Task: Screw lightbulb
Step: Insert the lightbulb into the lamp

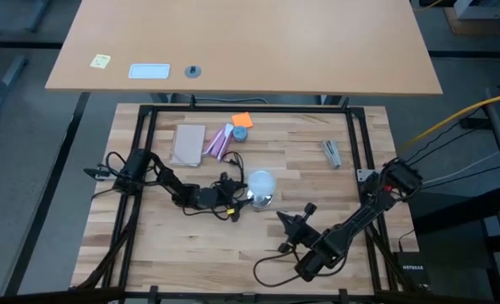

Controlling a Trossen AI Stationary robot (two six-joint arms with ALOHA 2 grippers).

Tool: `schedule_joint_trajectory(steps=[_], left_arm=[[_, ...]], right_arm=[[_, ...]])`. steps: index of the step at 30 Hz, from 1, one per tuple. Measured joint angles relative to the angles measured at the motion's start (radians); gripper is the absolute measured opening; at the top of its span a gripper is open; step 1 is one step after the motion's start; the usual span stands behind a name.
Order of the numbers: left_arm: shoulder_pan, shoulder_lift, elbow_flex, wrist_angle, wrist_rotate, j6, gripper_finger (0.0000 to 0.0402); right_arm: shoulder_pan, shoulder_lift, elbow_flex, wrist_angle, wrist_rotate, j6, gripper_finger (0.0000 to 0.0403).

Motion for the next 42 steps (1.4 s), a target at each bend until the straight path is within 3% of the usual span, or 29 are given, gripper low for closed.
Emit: schedule_joint_trajectory(steps=[22, 42], left_arm=[[-0.023, 0.000, 0.002, 0.217, 0.005, 0.077, 0.0265], [0.053, -0.001, 0.121, 0.077, 0.077, 0.116, 0.0265]], right_arm=[[-0.017, 0.036, -0.001, 0.015, -0.051, 0.001, 0.0005], [-0.111, 0.163, 0.000, 0.176, -0.100, 0.001, 0.0005]])
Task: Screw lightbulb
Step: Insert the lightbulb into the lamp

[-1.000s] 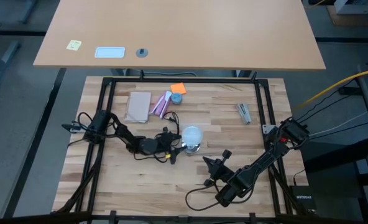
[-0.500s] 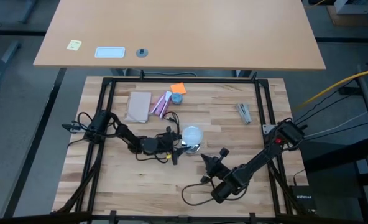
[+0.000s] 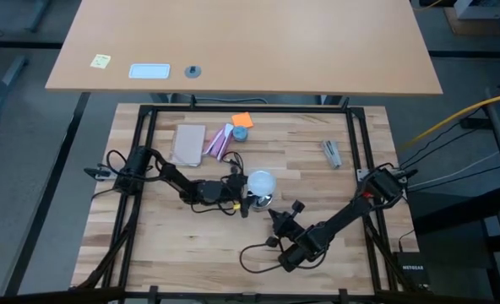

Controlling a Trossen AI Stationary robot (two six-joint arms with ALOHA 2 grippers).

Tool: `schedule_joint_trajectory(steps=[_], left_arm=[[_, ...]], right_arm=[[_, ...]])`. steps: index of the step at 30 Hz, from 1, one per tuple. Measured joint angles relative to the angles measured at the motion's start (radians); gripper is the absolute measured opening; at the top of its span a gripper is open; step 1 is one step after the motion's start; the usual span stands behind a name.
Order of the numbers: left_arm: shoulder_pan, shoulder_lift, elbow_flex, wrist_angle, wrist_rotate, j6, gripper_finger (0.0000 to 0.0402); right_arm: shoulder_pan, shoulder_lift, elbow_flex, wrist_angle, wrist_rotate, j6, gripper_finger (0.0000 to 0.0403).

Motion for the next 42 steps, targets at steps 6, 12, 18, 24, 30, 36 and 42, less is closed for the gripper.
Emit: schedule_joint_trajectory(steps=[6, 12, 18, 24, 30, 36, 42], left_arm=[[0.004, 0.000, 0.024, -0.034, 0.031, -0.001, 0.0265], [0.004, 0.000, 0.025, -0.048, 0.031, 0.005, 0.0260], [0.003, 0.000, 0.025, -0.085, 0.031, -0.001, 0.0212], [0.003, 0.000, 0.025, -0.088, 0.025, 0.005, 0.0159], [0.004, 0.000, 0.025, -0.090, 0.021, 0.010, 0.0141], [0.004, 0.000, 0.026, -0.095, 0.024, 0.009, 0.0154], [0.002, -0.003, 0.027, -0.119, 0.024, 0.007, 0.0145]], right_arm=[[-0.014, 0.038, 0.000, 0.061, -0.021, 0.000, 0.0005], [-0.032, 0.048, 0.001, 0.073, -0.084, -0.004, 0.0005], [-0.064, 0.051, 0.000, 0.077, -0.164, -0.042, 0.0005], [-0.101, 0.051, 0.000, 0.092, -0.174, -0.054, 0.0005], [-0.131, 0.049, 0.001, 0.090, -0.262, -0.086, 0.0005], [-0.131, 0.048, 0.001, 0.088, -0.260, -0.095, 0.0005], [-0.130, 0.048, 0.003, 0.024, -0.261, -0.013, 0.0005]])
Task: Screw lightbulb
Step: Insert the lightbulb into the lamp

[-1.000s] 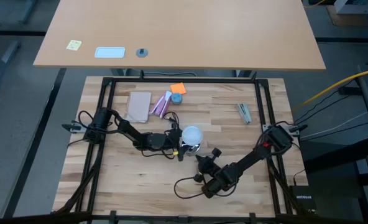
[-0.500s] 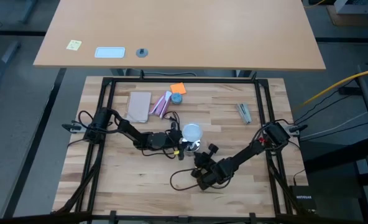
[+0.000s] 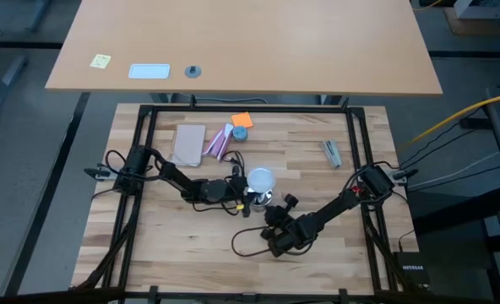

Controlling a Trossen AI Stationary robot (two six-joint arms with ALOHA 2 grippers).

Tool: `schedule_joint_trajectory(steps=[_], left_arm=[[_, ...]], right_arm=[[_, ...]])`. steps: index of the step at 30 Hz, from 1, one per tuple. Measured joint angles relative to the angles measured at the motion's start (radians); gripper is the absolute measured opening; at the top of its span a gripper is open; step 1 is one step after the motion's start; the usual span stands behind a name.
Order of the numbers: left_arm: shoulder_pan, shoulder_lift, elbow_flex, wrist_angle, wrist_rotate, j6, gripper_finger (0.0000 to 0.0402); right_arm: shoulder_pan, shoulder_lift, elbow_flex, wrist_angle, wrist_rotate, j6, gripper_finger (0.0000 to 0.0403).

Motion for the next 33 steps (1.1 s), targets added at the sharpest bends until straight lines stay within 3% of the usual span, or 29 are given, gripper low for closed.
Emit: schedule_joint_trajectory(steps=[21, 33], left_arm=[[-0.012, 0.000, 0.000, -0.017, 0.001, 0.019, 0.0148], [-0.013, 0.001, -0.001, -0.019, 0.007, 0.017, 0.0153]], right_arm=[[-0.014, 0.001, -0.004, -0.169, 0.046, 0.274, 0.0005], [0.058, 0.002, -0.005, -0.169, 0.040, 0.272, 0.0005]])
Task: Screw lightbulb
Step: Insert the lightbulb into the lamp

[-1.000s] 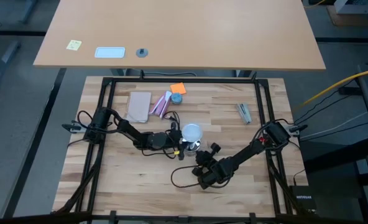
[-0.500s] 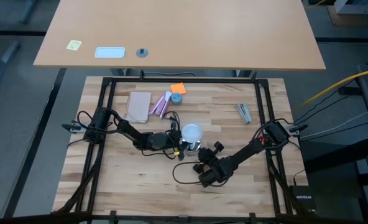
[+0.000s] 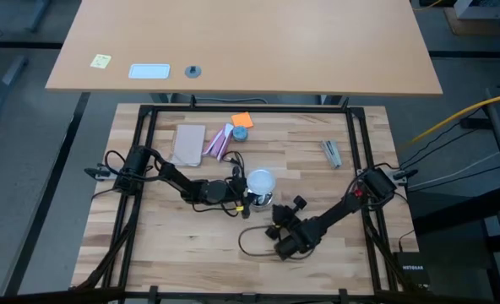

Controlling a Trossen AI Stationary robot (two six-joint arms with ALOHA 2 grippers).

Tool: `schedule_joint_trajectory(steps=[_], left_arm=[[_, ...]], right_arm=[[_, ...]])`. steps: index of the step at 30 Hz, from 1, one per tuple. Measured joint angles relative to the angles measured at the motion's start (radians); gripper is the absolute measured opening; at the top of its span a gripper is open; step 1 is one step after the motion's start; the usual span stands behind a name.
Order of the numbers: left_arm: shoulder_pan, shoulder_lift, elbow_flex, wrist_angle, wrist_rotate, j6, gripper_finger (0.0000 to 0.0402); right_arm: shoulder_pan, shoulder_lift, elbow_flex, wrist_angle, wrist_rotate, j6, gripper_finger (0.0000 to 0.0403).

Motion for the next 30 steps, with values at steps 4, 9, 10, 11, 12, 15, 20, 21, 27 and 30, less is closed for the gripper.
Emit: schedule_joint_trajectory(steps=[4, 9, 10, 11, 12, 15, 20, 21, 27, 30], left_arm=[[0.000, 0.000, 0.000, 0.000, 0.000, 0.000, 0.0154], [0.000, 0.001, 0.000, 0.000, 0.000, 0.000, 0.0154], [0.000, 0.001, 0.000, 0.000, -0.001, 0.000, 0.0154], [0.000, 0.001, 0.000, 0.000, -0.001, 0.000, 0.0154], [-0.001, 0.001, 0.000, -0.001, -0.001, 0.000, 0.0154], [-0.001, 0.001, 0.000, -0.001, -0.002, 0.000, 0.0155], [-0.001, 0.002, 0.000, 0.000, -0.002, 0.000, 0.0155], [-0.001, 0.002, 0.000, 0.000, -0.003, 0.000, 0.0155], [-0.001, 0.002, -0.001, 0.000, -0.003, 0.000, 0.0155], [-0.001, 0.002, 0.000, 0.000, -0.003, -0.001, 0.0155]], right_arm=[[0.053, 0.000, 0.000, 0.024, 0.010, -0.001, 0.0005], [0.086, 0.002, 0.000, 0.096, 0.071, -0.001, 0.0005], [0.084, 0.002, 0.001, 0.114, 0.076, -0.002, 0.0005], [0.079, 0.002, 0.001, 0.130, 0.077, -0.007, 0.0005], [0.072, 0.002, 0.001, 0.146, 0.077, -0.027, 0.0005], [0.049, 0.002, 0.001, 0.207, 0.066, -0.123, 0.0005], [0.000, 0.002, 0.002, 0.270, 0.009, -0.241, 0.0005], [-0.010, 0.002, 0.002, 0.268, -0.001, -0.250, 0.0005], [-0.033, 0.001, 0.002, 0.255, -0.007, -0.262, 0.0005], [-0.038, 0.001, 0.002, 0.225, -0.021, -0.262, 0.0005]])
